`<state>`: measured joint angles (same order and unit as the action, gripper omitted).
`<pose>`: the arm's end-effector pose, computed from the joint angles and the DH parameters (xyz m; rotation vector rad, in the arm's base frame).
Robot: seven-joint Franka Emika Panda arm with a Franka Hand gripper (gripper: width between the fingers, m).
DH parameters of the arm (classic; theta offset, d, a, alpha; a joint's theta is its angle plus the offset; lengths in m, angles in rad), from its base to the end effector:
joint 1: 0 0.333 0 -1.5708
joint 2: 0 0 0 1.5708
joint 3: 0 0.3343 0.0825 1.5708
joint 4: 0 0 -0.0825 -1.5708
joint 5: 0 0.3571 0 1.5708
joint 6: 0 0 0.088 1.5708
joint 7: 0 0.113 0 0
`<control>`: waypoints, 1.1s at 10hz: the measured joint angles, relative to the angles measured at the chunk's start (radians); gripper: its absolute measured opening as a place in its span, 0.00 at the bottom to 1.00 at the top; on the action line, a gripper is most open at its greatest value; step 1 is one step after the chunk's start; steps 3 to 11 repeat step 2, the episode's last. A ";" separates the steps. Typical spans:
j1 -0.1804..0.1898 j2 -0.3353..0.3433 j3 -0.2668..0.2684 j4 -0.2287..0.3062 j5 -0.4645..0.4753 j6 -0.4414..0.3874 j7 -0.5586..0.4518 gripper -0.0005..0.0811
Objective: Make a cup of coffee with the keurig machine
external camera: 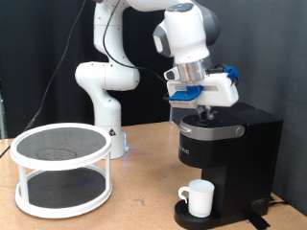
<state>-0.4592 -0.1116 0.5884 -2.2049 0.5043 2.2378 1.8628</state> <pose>0.4963 0.0878 0.4616 -1.4984 2.3911 0.3203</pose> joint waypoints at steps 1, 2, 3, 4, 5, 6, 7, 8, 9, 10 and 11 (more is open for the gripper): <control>0.000 -0.017 -0.011 0.002 0.047 -0.015 -0.034 0.01; -0.001 -0.035 -0.024 0.010 0.059 -0.065 -0.052 0.01; -0.001 -0.035 -0.024 0.010 0.059 -0.065 -0.052 0.01; -0.001 -0.035 -0.024 0.010 0.059 -0.065 -0.052 0.01; -0.001 -0.035 -0.024 0.010 0.059 -0.065 -0.052 0.01; -0.001 -0.035 -0.024 0.010 0.059 -0.065 -0.052 0.01; -0.001 -0.035 -0.024 0.010 0.059 -0.065 -0.052 0.01; -0.001 -0.035 -0.024 0.010 0.059 -0.065 -0.052 0.01; -0.001 -0.035 -0.024 0.010 0.059 -0.065 -0.052 0.01; -0.001 -0.035 -0.024 0.010 0.059 -0.065 -0.052 0.01; -0.001 -0.035 -0.024 0.010 0.059 -0.065 -0.052 0.01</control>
